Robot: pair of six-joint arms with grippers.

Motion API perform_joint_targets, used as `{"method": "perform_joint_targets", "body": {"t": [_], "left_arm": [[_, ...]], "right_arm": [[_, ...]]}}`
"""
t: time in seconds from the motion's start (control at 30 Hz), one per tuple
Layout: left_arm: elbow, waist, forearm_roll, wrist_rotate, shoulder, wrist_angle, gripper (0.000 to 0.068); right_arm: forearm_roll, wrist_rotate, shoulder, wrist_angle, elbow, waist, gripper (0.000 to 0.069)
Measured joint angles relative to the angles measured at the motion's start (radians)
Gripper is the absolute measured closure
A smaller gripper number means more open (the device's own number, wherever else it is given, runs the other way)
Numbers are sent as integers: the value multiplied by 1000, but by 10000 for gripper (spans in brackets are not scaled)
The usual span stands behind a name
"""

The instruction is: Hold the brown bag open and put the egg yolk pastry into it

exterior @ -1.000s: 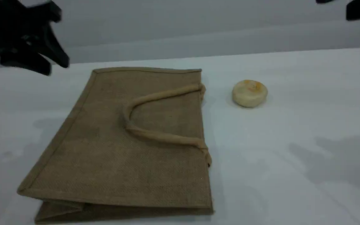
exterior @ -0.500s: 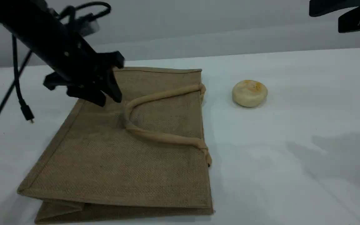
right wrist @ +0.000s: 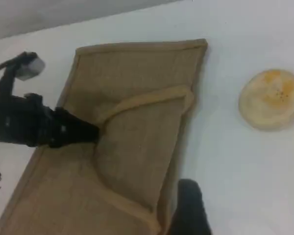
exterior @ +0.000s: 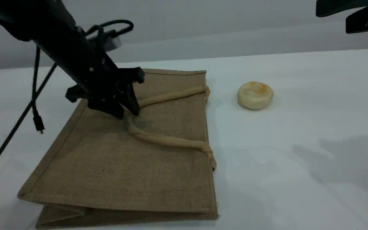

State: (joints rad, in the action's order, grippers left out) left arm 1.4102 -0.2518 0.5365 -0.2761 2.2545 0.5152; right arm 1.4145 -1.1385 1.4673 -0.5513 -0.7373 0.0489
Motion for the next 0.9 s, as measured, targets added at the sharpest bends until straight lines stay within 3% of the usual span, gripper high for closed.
{"method": "perform_joint_targets", "body": {"t": [0.3,0.5,0.7,0.9], "left_arm": [[0,-14,-10,28,20,-45,397],[0,-14,-10,50,20,-44,592],[0,-14,-13,50,15,-42,596],[43,-14,-17,50,-25,34,596]], "right_arm": [[-1,-1,0,-1,0,0,234],[-1,-1,0,0,0,0,234],[4,-23,0,14,0,0,234],[81,-92,0,38,0,-1,234]]}}
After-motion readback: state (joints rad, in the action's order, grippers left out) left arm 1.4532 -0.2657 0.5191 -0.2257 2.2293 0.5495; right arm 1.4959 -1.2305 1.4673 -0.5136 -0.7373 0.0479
